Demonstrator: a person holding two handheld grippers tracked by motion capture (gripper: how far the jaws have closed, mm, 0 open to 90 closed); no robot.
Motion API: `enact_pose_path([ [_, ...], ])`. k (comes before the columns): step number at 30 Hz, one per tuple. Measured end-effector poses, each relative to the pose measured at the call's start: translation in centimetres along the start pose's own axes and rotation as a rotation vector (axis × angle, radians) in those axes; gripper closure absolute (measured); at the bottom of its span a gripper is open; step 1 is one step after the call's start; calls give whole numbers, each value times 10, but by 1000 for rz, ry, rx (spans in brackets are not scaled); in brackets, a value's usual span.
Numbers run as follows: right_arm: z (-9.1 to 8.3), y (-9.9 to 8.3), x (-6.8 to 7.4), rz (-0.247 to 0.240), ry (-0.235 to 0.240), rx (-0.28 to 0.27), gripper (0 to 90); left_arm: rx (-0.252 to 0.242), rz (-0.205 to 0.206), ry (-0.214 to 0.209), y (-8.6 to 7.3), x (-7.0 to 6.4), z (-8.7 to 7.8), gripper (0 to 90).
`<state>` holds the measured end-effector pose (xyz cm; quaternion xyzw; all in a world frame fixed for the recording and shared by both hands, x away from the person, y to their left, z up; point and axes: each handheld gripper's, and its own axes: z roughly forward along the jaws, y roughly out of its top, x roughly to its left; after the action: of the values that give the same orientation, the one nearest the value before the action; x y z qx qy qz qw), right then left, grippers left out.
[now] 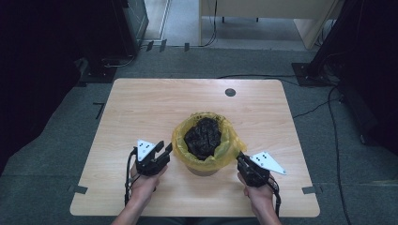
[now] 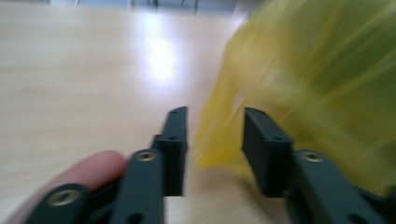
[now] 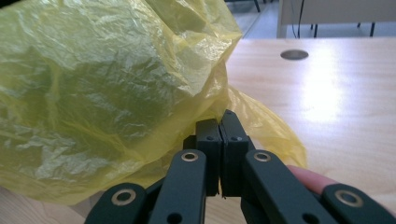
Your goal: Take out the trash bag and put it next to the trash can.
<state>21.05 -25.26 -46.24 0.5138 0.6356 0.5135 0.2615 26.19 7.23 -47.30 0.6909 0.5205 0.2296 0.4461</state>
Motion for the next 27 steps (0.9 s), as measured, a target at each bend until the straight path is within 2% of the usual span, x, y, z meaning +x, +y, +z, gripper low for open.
enact_pose_path([
  [3,1,-2,-3,6,-12,12,894,104,60,74,-17,5,14,412],
  [5,2,-1,-3,10,-21,11,894,139,97,83,-25,4,18,358],
  [7,4,0,-5,18,-37,9,894,153,122,67,-28,0,21,316],
  [10,12,3,-8,34,-70,8,894,159,136,30,-25,-7,26,271],
  [14,22,5,-9,49,-101,6,894,133,135,27,-17,-9,31,271],
  [15,24,5,-9,51,-102,4,894,121,142,16,-15,-10,31,292],
  [17,26,7,-9,51,-104,-3,894,85,165,-19,-13,-15,31,414],
  [19,27,9,-8,57,-92,-16,894,74,179,-34,-11,-18,31,535],
  [20,27,11,-7,53,-89,-22,893,69,162,-58,-10,-18,31,603],
  [22,27,12,-5,53,-75,-34,894,69,96,-118,-5,-16,30,732],
  [23,27,12,-5,53,-75,-34,894,69,96,-118,-5,-16,30,793],
  [24,26,13,-4,55,-65,-41,893,71,63,-150,-3,-14,29,793],
  [26,24,15,-2,61,-40,-57,887,63,-2,-194,2,-9,24,879],
  [27,22,16,0,60,-28,-65,888,57,-35,-220,5,-7,21,893],
])
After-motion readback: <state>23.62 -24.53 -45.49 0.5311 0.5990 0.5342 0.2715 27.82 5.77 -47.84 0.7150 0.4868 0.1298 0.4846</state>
